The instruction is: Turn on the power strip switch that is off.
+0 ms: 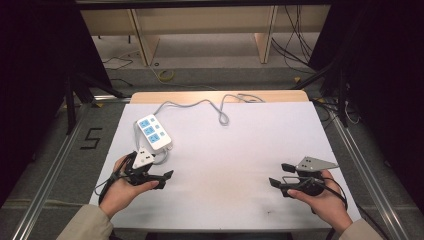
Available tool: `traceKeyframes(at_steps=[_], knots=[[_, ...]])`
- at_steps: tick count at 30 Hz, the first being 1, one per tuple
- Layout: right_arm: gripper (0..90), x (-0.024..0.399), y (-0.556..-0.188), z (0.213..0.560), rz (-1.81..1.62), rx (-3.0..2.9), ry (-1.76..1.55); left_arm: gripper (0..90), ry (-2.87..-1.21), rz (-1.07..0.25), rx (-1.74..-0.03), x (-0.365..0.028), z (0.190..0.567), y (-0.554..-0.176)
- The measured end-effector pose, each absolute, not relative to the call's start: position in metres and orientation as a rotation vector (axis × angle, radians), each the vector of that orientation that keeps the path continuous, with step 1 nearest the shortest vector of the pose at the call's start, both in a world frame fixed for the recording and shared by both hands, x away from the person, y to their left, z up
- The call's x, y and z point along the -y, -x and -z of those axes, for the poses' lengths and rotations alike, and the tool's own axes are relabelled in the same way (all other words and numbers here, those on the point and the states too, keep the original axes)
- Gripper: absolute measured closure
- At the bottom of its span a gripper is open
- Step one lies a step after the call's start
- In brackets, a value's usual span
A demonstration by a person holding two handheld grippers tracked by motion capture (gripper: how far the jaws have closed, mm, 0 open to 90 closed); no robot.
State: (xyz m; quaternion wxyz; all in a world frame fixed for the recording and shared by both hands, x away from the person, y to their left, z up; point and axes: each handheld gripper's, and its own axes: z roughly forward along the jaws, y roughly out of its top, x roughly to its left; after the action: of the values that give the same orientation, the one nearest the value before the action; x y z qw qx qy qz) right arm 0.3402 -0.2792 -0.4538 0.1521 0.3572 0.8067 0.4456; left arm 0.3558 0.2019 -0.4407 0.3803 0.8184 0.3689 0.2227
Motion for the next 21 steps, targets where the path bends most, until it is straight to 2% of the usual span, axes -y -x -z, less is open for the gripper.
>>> traceKeyframes(at_steps=[21], knots=[[27.8, 0.279, -0.339, 0.453, -1.284, -2.311, -1.016, 16.4, -2.112, -0.600, -0.984, -0.220, 0.453, -0.341]])
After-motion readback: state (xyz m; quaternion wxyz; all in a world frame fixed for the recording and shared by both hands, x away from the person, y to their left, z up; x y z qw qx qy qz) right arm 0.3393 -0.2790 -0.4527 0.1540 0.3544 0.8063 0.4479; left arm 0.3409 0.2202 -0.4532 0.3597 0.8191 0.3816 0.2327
